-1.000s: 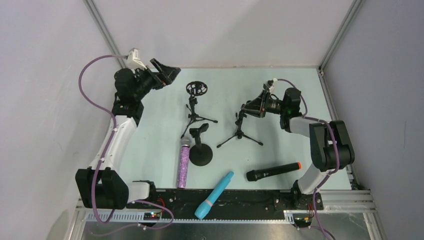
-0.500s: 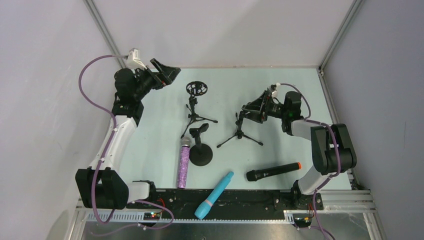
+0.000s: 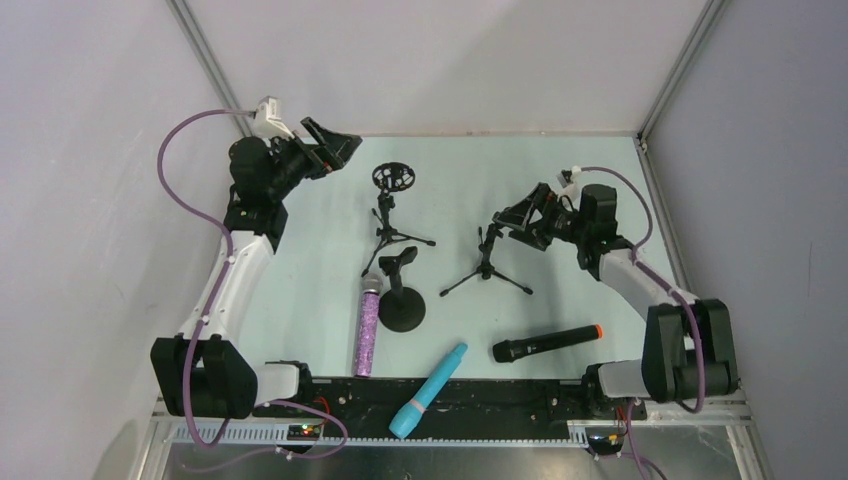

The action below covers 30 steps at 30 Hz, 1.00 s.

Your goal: Attach the microphones to the stand

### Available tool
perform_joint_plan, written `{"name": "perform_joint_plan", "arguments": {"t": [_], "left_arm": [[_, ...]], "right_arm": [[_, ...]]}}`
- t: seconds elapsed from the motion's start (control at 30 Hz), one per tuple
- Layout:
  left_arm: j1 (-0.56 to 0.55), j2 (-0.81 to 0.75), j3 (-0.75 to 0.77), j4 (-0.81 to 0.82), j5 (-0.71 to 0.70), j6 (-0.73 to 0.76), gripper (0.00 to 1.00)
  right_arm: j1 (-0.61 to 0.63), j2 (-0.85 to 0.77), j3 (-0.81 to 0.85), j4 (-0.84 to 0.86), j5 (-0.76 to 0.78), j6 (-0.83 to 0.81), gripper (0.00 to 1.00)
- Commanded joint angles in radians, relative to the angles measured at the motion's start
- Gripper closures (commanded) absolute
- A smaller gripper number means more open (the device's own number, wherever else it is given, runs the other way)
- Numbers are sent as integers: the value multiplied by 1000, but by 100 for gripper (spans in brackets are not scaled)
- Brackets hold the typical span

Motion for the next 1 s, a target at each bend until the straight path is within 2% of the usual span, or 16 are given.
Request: {"name": "perform_joint_plan", "arguments": {"t": [0.0,0.27,0.5,0.73,0.97], "left_arm": [[-8,-24,-14,38,5,20,2],[-13,-26,-15,38,2,23,2],[-17,-31,-18,38,0,27,2],[-19,-30,-17,38,1,26,2],[-19,-33,-15,38,3,27,2]], "right_arm": [[-9,-104,38,-306,189,-185,1],[29,-249,168,-494,339,-287,1],[100,-351,246,-530,445,-349,1],[186,-432,249,-376,484,-450,0],[234,-403,224,-215,420,-530,2]]}}
